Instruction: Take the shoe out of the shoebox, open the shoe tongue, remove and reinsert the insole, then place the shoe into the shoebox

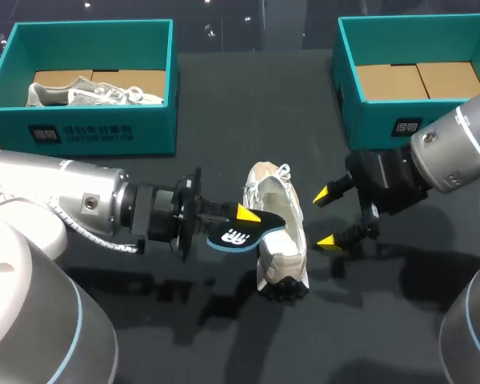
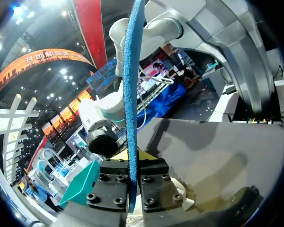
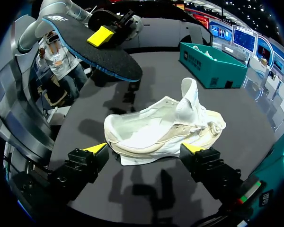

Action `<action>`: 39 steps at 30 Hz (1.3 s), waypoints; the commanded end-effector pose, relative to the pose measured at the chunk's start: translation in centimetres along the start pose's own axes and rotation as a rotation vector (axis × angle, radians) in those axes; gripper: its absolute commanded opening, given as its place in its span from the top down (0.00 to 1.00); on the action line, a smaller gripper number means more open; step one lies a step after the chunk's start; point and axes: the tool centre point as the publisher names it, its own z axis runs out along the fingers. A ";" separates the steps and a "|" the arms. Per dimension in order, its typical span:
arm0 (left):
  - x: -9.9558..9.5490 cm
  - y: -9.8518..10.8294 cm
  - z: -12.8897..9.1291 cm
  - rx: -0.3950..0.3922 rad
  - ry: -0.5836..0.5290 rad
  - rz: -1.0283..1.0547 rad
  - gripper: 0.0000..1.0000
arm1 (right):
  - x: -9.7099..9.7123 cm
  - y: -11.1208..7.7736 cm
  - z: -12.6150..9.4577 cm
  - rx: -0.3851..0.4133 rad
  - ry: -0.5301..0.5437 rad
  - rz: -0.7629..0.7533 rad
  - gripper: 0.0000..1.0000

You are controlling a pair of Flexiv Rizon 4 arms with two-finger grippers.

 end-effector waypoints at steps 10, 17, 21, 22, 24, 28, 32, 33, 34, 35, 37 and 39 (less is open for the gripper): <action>-0.3 1.3 3.2 0.028 0.004 -0.065 1.00 | 0.2 -1.5 1.7 0.041 -0.027 0.018 0.00; -0.3 1.3 3.2 0.028 0.004 -0.065 1.00 | 0.6 -1.7 1.6 0.049 -0.027 0.038 0.00; 0.3 1.4 3.6 0.041 0.019 -0.091 1.00 | 0.5 -1.4 1.7 0.086 -0.044 -0.021 0.00; 0.4 1.4 3.7 0.042 0.018 -0.094 1.00 | 0.5 -1.3 1.7 0.104 -0.061 -0.047 0.00; 0.5 1.4 3.8 0.040 0.015 -0.106 1.00 | 0.5 -1.3 1.7 0.118 -0.068 -0.073 0.00; 0.8 1.4 4.0 0.033 0.019 -0.118 1.00 | 0.1 -1.8 1.6 0.128 -0.068 -0.085 0.00; 1.0 1.6 4.1 0.029 0.010 -0.122 1.00 | -0.2 -2.0 1.8 0.149 -0.052 -0.074 0.00; 1.0 1.8 4.2 0.027 0.006 -0.123 1.00 | -0.2 -2.0 2.0 0.156 -0.048 -0.070 0.00; 1.0 1.9 4.2 0.028 0.000 -0.127 1.00 | -0.3 -2.0 2.2 0.160 -0.043 -0.066 0.00; 1.1 2.0 4.3 0.027 -0.005 -0.134 1.00 | -0.4 -2.0 2.3 0.164 -0.041 -0.065 0.00; 1.1 2.3 4.3 0.027 -0.011 -0.144 1.00 | -0.5 -2.2 2.6 0.170 -0.036 -0.060 0.00; 1.3 2.3 4.4 0.026 -0.011 -0.147 1.00 | -0.5 -2.3 2.8 0.168 -0.031 -0.060 0.00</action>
